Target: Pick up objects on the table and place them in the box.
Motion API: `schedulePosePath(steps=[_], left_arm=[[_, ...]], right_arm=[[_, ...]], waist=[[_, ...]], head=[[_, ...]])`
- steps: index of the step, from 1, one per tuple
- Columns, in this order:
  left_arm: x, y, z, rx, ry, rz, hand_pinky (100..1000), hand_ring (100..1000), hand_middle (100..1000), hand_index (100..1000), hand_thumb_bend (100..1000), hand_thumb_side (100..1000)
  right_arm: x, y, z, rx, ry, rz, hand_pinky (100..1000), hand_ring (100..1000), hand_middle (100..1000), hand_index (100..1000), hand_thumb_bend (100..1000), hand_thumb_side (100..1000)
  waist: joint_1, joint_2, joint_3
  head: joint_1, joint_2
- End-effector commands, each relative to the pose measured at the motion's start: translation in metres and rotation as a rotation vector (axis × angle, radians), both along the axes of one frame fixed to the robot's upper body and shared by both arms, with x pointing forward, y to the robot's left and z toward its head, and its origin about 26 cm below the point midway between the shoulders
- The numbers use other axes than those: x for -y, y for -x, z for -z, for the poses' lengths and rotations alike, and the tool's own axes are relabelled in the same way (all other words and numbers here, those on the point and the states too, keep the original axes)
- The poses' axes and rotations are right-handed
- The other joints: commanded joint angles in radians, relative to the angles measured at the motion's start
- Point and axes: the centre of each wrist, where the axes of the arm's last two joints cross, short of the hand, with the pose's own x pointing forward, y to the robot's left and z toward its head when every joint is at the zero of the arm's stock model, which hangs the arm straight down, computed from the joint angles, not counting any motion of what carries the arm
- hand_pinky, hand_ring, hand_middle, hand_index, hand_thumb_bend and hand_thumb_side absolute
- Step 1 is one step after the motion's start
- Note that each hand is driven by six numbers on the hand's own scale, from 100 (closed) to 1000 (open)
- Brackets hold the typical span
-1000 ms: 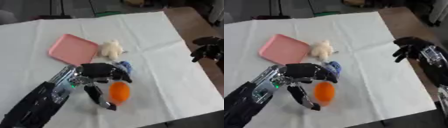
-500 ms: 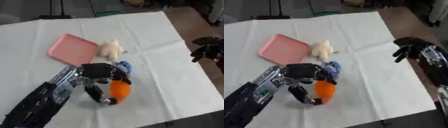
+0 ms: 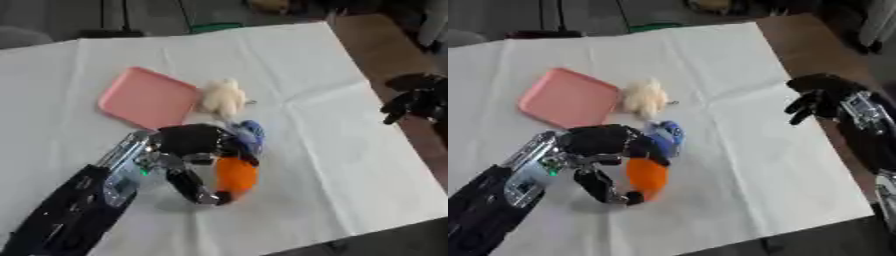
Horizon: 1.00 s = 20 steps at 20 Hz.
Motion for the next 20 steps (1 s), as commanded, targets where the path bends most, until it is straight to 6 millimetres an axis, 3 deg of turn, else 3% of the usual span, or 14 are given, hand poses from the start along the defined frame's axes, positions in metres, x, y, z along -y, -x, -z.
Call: schedulePosePath(steps=[1, 6, 9, 15, 20], left_arm=[[-0.034, -0.005, -0.035, 0.065, 0.066, -0.118, 711, 672, 687, 856, 312, 199], [-0.074, -0.013, -0.062, 0.14, 0.128, -0.3, 719, 684, 715, 867, 397, 151], [-0.091, -0.019, -0.066, 0.169, 0.169, -0.398, 713, 681, 715, 862, 397, 151], [-0.111, -0.03, -0.057, 0.175, 0.248, -0.554, 707, 680, 720, 859, 380, 161], [-0.131, -0.04, -0.034, 0.112, 0.295, -0.705, 685, 667, 717, 846, 265, 288]], right_arm=[[0.004, 0.001, -0.008, 0.022, 0.021, 0.008, 536, 621, 759, 754, 100, 966], [0.004, 0.001, -0.007, 0.02, 0.021, 0.01, 536, 621, 759, 754, 100, 968], [0.004, 0.001, -0.007, 0.019, 0.022, 0.009, 536, 621, 759, 754, 100, 967], [0.005, 0.001, -0.007, 0.018, 0.022, 0.01, 536, 620, 759, 754, 100, 967], [0.004, 0.001, -0.006, 0.016, 0.023, 0.009, 536, 620, 758, 754, 100, 968]], waist=[[-0.004, -0.016, 0.002], [-0.003, -0.018, 0.004], [-0.003, -0.018, 0.004], [-0.003, -0.019, 0.002], [-0.004, -0.02, 0.002]], head=[[-0.006, 0.002], [-0.01, 0.001], [-0.011, 0.002], [-0.013, 0.001], [-0.015, -0.001]])
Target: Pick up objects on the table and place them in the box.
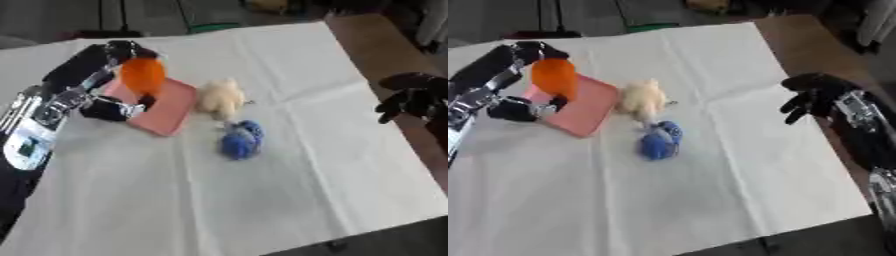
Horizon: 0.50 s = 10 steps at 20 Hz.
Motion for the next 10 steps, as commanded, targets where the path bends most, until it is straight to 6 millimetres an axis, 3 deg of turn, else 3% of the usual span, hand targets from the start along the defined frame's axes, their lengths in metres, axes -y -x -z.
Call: schedulePosePath(steps=[1, 7, 10], left_arm=[[-0.015, -0.006, 0.001, -0.003, 0.039, -0.078, 685, 667, 717, 846, 265, 288], [-0.023, -0.011, 0.018, -0.061, 0.086, -0.144, 677, 663, 720, 848, 231, 371], [-0.024, -0.012, 0.025, -0.083, 0.093, -0.16, 670, 669, 756, 864, 290, 494]], right_arm=[[0.004, 0.001, -0.007, 0.02, 0.023, 0.007, 536, 620, 758, 754, 100, 968], [0.004, 0.001, -0.007, 0.018, 0.023, 0.009, 535, 620, 758, 754, 100, 970], [0.004, 0.001, -0.006, 0.018, 0.024, 0.009, 535, 619, 758, 753, 100, 971]], waist=[[-0.004, -0.019, -0.002], [-0.003, -0.018, -0.002], [-0.003, -0.016, -0.002]], head=[[-0.002, -0.001], [-0.003, -0.001], [-0.003, -0.001]])
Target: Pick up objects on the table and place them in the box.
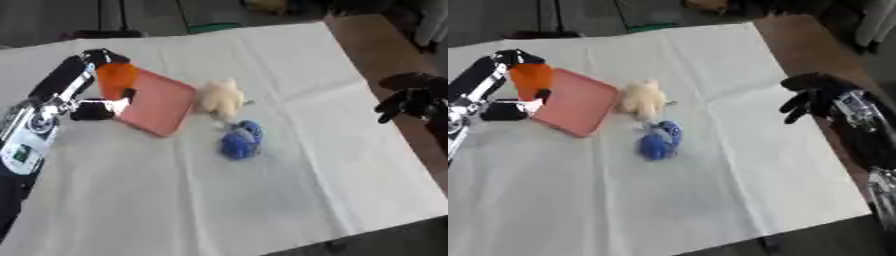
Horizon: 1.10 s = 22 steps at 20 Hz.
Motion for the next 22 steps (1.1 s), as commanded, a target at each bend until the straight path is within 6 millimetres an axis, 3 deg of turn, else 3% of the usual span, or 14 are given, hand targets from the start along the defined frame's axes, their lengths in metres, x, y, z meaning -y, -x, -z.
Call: schedulePosePath(steps=[1, 3, 4, 6, 17, 22], left_arm=[[-0.003, -0.004, -0.005, 0.013, 0.019, -0.019, 670, 669, 756, 864, 290, 494], [-0.003, -0.005, -0.003, 0.012, 0.033, -0.023, 668, 673, 767, 873, 319, 535], [-0.003, -0.006, -0.003, 0.02, 0.054, -0.027, 657, 698, 817, 892, 383, 655], [-0.003, -0.008, -0.004, 0.041, 0.112, -0.038, 652, 704, 835, 896, 406, 695], [-0.005, -0.007, -0.007, 0.098, 0.318, -0.052, 637, 699, 843, 886, 414, 706], [-0.003, 0.002, -0.023, 0.132, 0.411, -0.018, 632, 697, 840, 875, 426, 671]], right_arm=[[0.004, 0.001, -0.006, 0.017, 0.023, 0.009, 535, 619, 758, 753, 100, 971], [0.004, 0.001, -0.006, 0.017, 0.024, 0.009, 535, 619, 758, 754, 100, 972], [0.004, 0.001, -0.006, 0.017, 0.023, 0.009, 535, 619, 758, 753, 100, 971], [0.004, 0.001, -0.006, 0.017, 0.023, 0.009, 535, 619, 758, 753, 100, 971], [0.004, 0.0, -0.005, 0.014, 0.023, 0.011, 535, 618, 757, 753, 100, 972], [0.005, 0.0, -0.005, 0.014, 0.022, 0.013, 535, 618, 757, 753, 100, 972]], waist=[[-0.002, -0.016, -0.002], [-0.002, -0.016, -0.002], [-0.003, -0.016, -0.003], [-0.004, -0.016, -0.004], [-0.002, -0.015, -0.006], [-0.004, -0.016, -0.002]], head=[[-0.002, -0.001], [-0.002, -0.001], [-0.002, -0.001], [-0.002, -0.001], [-0.003, -0.001], [-0.006, 0.0]])
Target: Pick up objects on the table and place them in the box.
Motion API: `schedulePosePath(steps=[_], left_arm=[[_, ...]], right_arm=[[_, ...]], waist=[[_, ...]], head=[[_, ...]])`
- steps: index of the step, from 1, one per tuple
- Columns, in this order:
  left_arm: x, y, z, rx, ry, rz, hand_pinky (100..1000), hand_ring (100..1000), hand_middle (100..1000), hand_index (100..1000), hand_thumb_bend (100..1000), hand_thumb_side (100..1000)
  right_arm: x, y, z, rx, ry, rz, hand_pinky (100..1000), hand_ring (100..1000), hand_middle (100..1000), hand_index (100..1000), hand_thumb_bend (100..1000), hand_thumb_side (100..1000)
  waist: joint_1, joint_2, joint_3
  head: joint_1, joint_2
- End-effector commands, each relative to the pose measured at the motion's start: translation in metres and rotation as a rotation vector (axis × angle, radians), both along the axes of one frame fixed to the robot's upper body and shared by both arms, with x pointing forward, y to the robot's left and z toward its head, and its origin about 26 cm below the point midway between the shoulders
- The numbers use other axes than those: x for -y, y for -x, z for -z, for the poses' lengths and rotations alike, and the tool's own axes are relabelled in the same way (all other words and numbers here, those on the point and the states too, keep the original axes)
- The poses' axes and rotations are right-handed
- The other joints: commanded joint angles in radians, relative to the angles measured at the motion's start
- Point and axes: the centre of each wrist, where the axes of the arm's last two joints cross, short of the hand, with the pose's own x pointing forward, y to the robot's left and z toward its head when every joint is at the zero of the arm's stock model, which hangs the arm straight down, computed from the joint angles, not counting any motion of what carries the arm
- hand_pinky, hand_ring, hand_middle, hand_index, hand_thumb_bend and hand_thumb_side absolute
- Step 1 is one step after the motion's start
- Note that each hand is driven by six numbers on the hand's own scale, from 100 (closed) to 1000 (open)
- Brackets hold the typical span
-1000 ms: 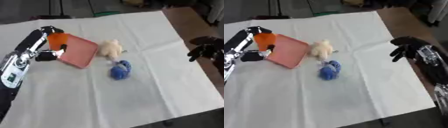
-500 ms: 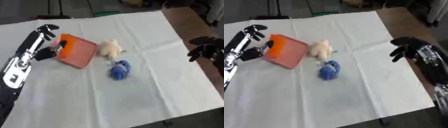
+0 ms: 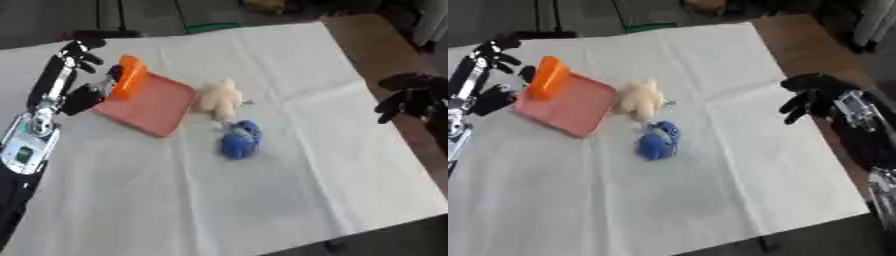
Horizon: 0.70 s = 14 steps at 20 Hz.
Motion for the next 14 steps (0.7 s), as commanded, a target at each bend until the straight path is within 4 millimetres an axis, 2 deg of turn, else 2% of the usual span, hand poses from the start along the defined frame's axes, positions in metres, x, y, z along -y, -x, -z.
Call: schedulePosePath(steps=[1, 4, 8, 14], left_arm=[[-0.003, 0.005, -0.027, 0.071, 0.062, 0.014, 631, 696, 838, 872, 434, 657], [-0.006, 0.015, -0.039, 0.098, 0.11, 0.025, 628, 696, 836, 868, 426, 647], [-0.02, 0.038, -0.044, 0.104, 0.239, 0.03, 621, 693, 830, 851, 392, 691], [-0.029, 0.074, -0.052, 0.131, 0.323, 0.076, 624, 697, 829, 851, 413, 647]], right_arm=[[0.004, 0.001, -0.006, 0.018, 0.021, 0.012, 535, 618, 757, 753, 100, 972], [0.005, 0.001, -0.006, 0.019, 0.021, 0.015, 535, 618, 757, 753, 100, 972], [0.006, 0.001, -0.006, 0.021, 0.022, 0.023, 535, 617, 757, 753, 100, 972], [0.007, 0.001, -0.007, 0.023, 0.021, 0.028, 534, 617, 757, 753, 100, 972]], waist=[[-0.003, -0.016, 0.003], [-0.004, -0.015, 0.006], [-0.001, -0.012, 0.014], [0.0, -0.011, 0.027]], head=[[-0.005, 0.001], [-0.007, 0.001], [-0.014, 0.001], [-0.023, 0.0]])
